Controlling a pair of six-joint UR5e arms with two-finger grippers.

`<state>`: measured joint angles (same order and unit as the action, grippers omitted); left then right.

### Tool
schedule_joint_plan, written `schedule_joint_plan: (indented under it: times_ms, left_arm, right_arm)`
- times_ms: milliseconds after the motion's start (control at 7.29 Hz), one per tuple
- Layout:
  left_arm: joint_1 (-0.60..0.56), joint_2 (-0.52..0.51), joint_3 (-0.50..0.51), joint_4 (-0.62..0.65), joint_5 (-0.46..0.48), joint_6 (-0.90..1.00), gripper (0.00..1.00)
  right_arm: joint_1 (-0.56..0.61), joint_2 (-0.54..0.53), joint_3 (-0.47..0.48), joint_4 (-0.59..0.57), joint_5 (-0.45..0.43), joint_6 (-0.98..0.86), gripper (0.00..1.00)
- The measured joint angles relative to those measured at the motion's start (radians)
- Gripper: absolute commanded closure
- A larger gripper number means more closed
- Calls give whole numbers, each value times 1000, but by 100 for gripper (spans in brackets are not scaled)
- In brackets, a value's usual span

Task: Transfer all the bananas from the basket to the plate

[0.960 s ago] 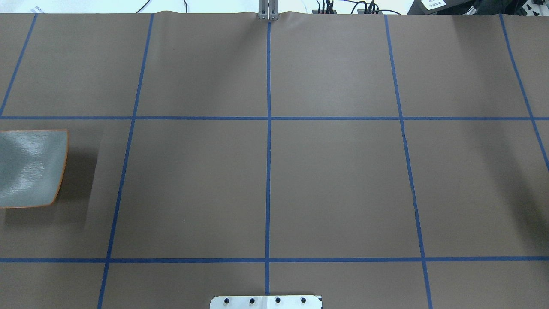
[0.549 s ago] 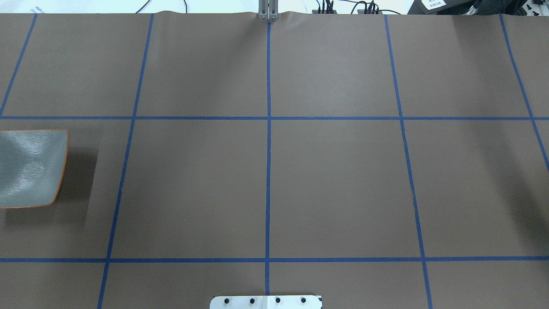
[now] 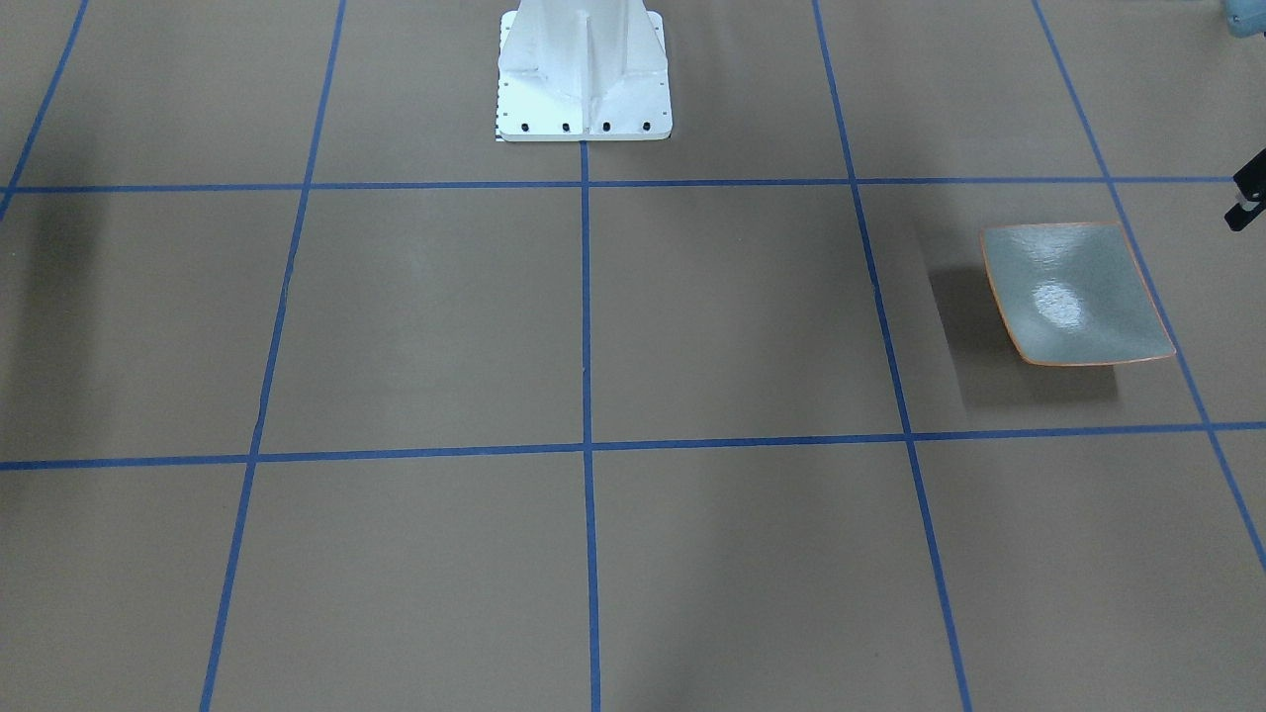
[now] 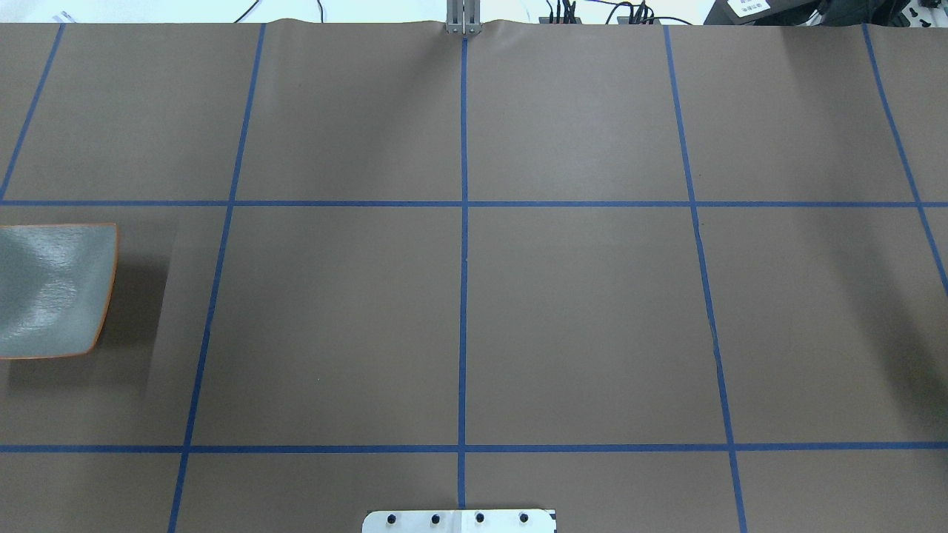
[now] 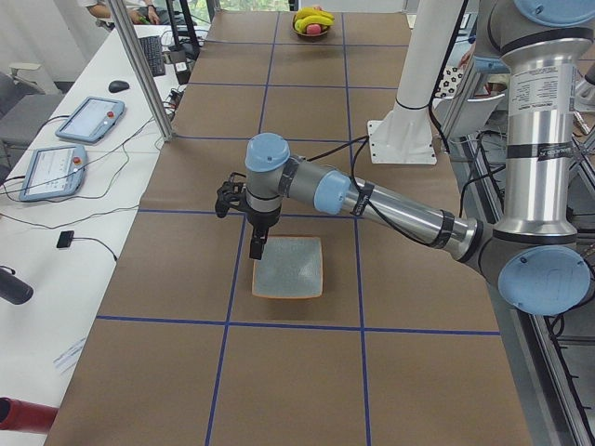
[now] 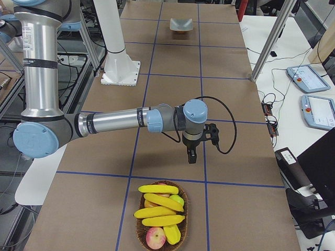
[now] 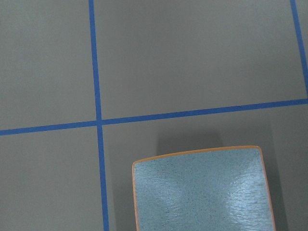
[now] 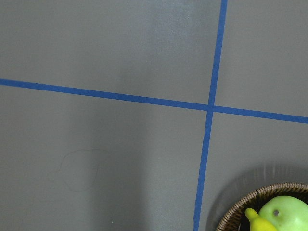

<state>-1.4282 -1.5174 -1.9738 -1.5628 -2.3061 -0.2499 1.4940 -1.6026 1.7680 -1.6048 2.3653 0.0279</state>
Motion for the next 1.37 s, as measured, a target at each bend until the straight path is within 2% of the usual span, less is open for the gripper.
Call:
schedule_joint_plan:
  times_ms: [549, 960, 1097, 1372]
  left_arm:
    - [0, 2, 11, -5, -45, -5, 0]
    - [1, 7, 9, -6, -65, -17, 0]
    - [1, 7, 8, -6, -69, -33, 0]
    - [2, 7, 8, -17, -67, -47, 0]
  right_arm:
    - [1, -26, -8, 19, 27, -3, 0]
    - [5, -114, 10, 81, 20, -2, 0]
    - [8, -160, 18, 98, 5, -2, 0]
    - [10, -265, 19, 190, -94, 13, 0]
